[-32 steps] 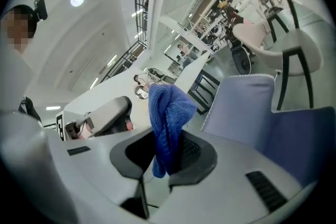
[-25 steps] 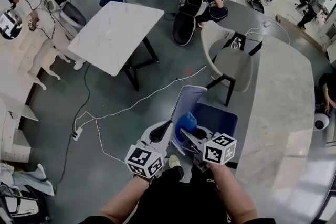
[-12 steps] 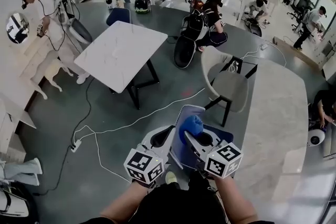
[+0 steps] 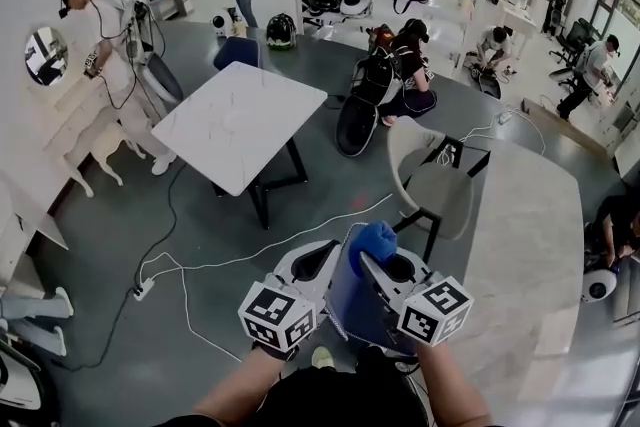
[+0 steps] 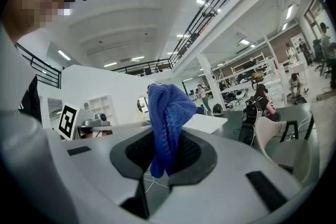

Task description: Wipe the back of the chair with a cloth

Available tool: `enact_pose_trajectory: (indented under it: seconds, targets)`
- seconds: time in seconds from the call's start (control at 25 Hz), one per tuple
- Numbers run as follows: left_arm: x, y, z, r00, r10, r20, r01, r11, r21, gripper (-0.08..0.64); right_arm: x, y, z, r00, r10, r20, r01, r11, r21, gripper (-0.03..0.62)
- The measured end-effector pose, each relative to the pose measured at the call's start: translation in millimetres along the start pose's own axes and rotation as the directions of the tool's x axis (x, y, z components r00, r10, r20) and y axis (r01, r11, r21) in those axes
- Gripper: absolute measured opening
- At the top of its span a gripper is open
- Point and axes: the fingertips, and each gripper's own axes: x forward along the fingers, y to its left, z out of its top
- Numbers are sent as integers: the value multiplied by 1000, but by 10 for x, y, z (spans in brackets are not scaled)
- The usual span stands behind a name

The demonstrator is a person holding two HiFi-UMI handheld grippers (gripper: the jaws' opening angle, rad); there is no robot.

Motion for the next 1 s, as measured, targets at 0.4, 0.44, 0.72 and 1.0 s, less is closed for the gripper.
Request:
enact_pose_trajectory:
  seconds: [0.4, 0.44, 0.72, 1.0]
  targets:
    - [42, -19, -36, 1000, 3, 3, -3, 1000, 0, 8, 8, -25, -74, 1000, -13, -10, 13, 1000, -10, 77]
    - [47, -18, -41, 1000, 3, 3, -3, 1000, 0, 8, 8, -29, -77, 1000, -15, -11, 15, 1000, -9, 77]
    - [32, -10, -57, 1000, 3, 8, -3, 1000, -3, 8, 3, -12, -103, 1000, -23, -16, 23, 1000, -12, 77]
    - [41, 32, -99, 1000, 4, 5, -4, 1000, -8, 8, 43, -10, -145, 999, -24, -24, 23, 1000, -13, 76]
